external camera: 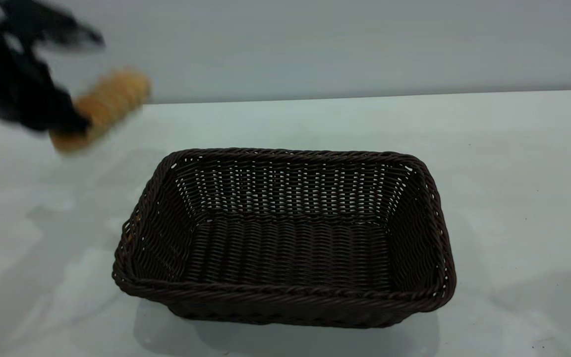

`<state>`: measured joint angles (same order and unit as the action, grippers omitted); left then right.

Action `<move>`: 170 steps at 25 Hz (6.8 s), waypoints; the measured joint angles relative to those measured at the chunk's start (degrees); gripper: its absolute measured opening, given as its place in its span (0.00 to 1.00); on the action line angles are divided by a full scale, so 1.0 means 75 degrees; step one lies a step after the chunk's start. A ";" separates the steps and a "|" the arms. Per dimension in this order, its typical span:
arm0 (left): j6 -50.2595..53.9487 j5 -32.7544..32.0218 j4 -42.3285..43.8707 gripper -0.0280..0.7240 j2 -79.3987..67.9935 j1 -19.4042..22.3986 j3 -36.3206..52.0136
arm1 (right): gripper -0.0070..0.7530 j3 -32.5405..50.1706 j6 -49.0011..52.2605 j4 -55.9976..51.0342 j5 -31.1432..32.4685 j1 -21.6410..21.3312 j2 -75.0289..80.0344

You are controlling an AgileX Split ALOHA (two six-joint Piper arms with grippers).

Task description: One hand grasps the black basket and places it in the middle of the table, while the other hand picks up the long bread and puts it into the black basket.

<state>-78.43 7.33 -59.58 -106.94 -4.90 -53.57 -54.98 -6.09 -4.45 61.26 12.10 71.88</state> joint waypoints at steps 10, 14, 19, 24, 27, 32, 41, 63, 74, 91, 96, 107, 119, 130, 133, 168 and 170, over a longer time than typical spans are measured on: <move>0.0014 -0.5189 -0.0585 0.09 0.1200 0.0000 0.0000 | 0.65 0.0000 0.0002 -0.0047 -0.0185 0.0000 0.0000; 0.0029 -0.6279 -0.0546 0.09 0.0709 0.0000 0.0000 | 0.65 0.0000 0.0009 -0.0109 -0.0191 0.0000 0.0000; 0.0051 -0.6481 -0.0757 0.10 -0.0175 0.0000 0.0000 | 0.65 0.0000 0.0009 -0.0168 -0.0191 0.0000 0.0000; 0.0166 -0.6448 -0.1373 0.23 -0.0689 0.0000 0.0000 | 0.65 0.0000 0.0017 -0.0190 -0.0191 0.0000 0.0000; 0.0202 -0.6389 -0.1500 0.42 -0.0714 0.0000 0.0000 | 0.65 0.0000 0.0017 -0.0191 -0.0191 0.0000 0.0000; 0.1037 -0.6317 -0.1510 0.73 -0.0672 0.0000 0.0000 | 0.65 0.0000 0.0017 -0.0191 -0.0183 0.0000 0.0000; 0.2836 -0.5264 0.0033 0.81 0.1302 0.0000 0.0000 | 0.64 0.0000 0.0017 -0.0191 0.0133 0.0000 0.0000; 0.9989 -0.8958 0.8347 0.81 0.5887 0.0000 -0.0261 | 0.64 0.0000 -0.0005 0.0109 0.0611 0.0000 -0.0264; 1.0177 -0.9629 0.8501 0.81 0.8216 0.0000 -0.0182 | 0.64 0.0000 0.0002 0.0118 0.1281 0.0000 -0.3008; 1.0185 -0.9840 0.8516 0.81 1.2418 0.0000 0.1508 | 0.64 0.1895 -0.0419 -0.0010 0.1309 0.0000 -0.6937; 1.0151 -0.9874 0.8516 0.81 1.2846 0.0000 0.1612 | 0.64 0.2857 -0.0528 -0.0047 0.0864 0.0000 -0.7565; 1.0135 -0.9896 0.8516 0.81 1.3260 0.0000 0.1625 | 0.64 0.3675 -0.0578 -0.0061 0.0526 0.0000 -0.8870; 1.0061 -0.9850 0.7881 0.81 1.3269 0.0000 0.2126 | 0.64 0.3684 -0.0578 -0.0061 0.0542 0.0000 -0.9717; 1.0214 -0.9640 0.7775 0.81 1.3269 0.0000 0.3427 | 0.64 0.3684 -0.0578 -0.0054 0.0542 0.0000 -0.9726; 1.0227 -0.9615 0.7775 0.81 1.3269 0.0000 0.3427 | 0.64 0.3684 -0.0578 -0.0054 0.0542 0.0000 -0.9726; 1.0227 -0.9616 0.7775 0.81 1.4428 0.0640 0.3427 | 0.64 0.3684 -0.0578 -0.0070 0.0542 -0.1672 -0.9736; 1.0227 -0.9616 0.7775 0.81 1.4428 0.0640 0.3427 | 0.64 0.3684 -0.0578 -0.0070 0.0542 -0.1672 -0.9736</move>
<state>-1.73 -64.79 -1.26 1.27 -0.10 -27.86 -27.35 -10.42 -4.97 65.33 -0.44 -1.14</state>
